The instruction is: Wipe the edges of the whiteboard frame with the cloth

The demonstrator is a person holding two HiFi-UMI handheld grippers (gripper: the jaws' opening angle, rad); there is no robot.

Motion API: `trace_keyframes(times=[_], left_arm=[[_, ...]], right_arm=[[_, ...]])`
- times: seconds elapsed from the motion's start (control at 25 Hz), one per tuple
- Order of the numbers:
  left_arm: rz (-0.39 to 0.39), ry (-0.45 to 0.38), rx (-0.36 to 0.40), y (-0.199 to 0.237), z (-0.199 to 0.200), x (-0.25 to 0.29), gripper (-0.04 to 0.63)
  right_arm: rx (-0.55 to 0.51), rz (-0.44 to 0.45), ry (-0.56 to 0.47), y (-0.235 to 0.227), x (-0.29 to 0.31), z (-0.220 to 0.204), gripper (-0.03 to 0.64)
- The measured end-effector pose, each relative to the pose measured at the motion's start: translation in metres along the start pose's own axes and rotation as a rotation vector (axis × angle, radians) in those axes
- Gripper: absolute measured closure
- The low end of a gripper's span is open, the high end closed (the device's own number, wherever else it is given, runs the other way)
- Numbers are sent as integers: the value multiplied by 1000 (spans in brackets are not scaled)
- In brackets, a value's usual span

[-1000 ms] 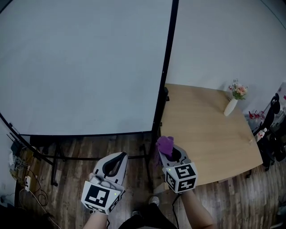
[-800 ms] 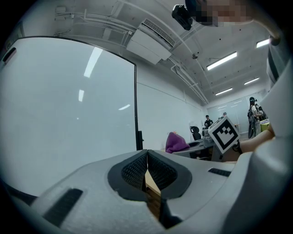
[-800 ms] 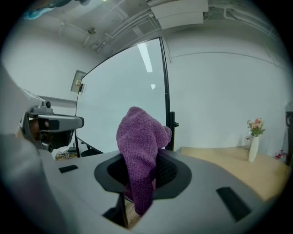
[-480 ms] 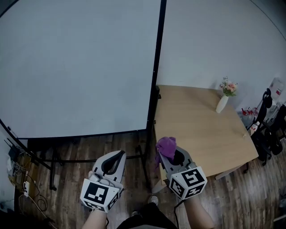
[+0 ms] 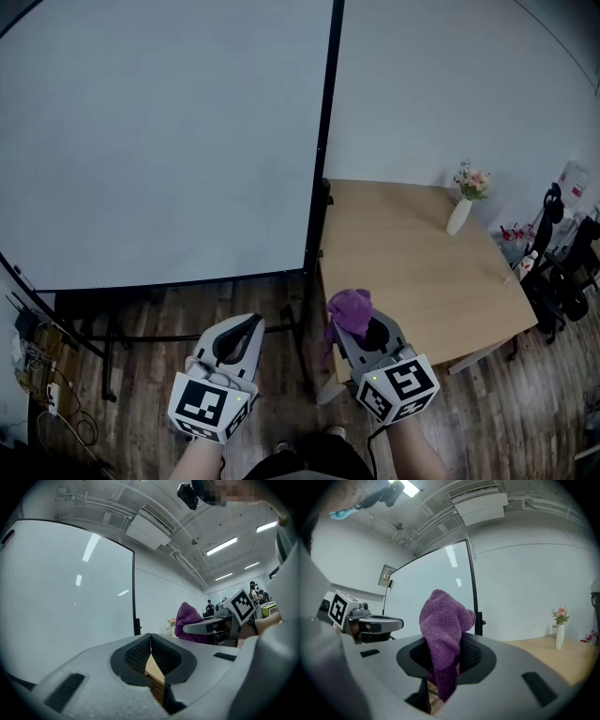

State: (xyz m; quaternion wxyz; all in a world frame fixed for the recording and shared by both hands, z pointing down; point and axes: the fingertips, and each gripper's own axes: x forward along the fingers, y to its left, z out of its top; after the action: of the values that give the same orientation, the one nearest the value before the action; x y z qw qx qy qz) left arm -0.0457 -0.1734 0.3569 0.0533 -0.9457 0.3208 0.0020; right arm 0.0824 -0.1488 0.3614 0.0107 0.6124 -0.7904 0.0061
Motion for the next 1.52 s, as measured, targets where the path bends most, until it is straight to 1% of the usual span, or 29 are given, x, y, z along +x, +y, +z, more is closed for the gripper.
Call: trace_keyframes(times=[0.32,0.52,1.16,1.52], left_arm=[[36,-4,12,2,7,-2,577],[77,-6,13,-4,13,-4,578],[243,3,6,-55,23,-34,578],[325,6,13,-93,27,-52,577]], right_arm=[[-3,40,-26,6,4,5,511],[-3,74,-37,3,0,10,511],[-10,219,-58,0,-45,17,509],[-12,303,-70,0,-77,16,508]])
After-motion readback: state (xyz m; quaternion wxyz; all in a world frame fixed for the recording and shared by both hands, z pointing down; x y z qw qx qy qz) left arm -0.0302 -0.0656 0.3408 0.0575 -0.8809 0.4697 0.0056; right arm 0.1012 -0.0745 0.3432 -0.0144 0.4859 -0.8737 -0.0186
